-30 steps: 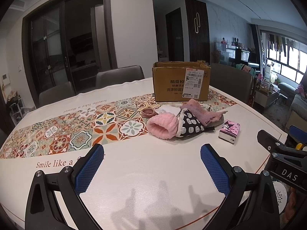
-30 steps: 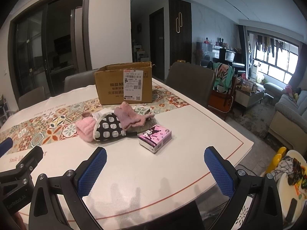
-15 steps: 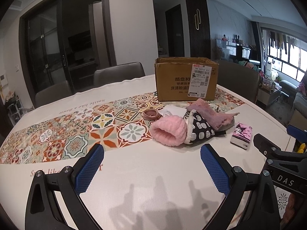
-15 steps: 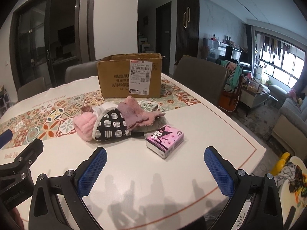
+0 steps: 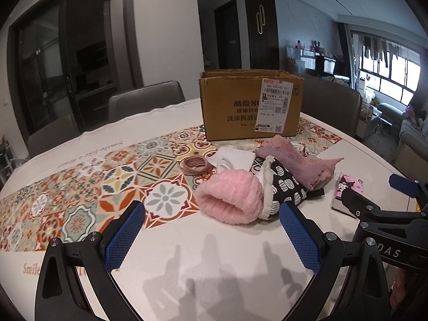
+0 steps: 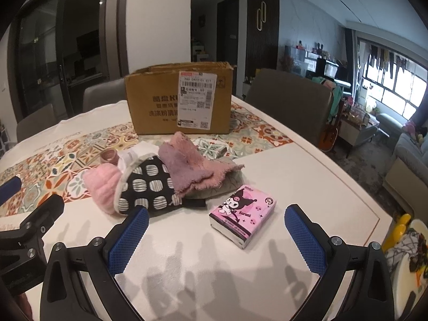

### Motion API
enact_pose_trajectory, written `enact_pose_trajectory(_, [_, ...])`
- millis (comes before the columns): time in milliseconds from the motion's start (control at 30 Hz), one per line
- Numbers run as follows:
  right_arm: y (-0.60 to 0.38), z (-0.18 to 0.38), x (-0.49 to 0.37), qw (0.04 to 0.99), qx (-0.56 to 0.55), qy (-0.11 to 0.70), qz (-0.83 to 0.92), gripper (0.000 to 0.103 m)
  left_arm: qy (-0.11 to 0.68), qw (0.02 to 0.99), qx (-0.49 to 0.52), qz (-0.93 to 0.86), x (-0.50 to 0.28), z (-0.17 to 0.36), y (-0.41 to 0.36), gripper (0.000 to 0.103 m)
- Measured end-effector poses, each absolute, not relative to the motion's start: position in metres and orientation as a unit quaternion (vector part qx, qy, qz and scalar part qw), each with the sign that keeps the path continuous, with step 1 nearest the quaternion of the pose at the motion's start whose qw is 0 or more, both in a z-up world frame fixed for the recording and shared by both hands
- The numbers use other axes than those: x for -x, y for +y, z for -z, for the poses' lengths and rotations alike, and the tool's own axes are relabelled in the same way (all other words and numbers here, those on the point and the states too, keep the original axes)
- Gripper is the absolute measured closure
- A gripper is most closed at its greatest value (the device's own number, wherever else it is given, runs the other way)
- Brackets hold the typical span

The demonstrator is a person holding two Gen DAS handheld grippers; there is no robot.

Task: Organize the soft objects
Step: 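Grasp the pink fuzzy headband with the left tool while the right tool grasps the pink Kuromi tissue pack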

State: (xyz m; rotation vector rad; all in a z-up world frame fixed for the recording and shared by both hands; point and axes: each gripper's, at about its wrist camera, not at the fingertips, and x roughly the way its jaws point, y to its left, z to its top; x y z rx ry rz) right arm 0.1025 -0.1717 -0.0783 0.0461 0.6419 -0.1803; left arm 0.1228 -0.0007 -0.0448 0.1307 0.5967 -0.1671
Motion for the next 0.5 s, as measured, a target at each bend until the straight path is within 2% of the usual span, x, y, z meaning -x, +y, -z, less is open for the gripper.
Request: enact_pose_trajectory(500, [-0.18, 0.113, -0.148, 0.912, -0.072, 0.363, 0.175, 0.0, 0.337, 0.931, -0.036, 0.137, -0.191, 0.076, 0.002, 0.003])
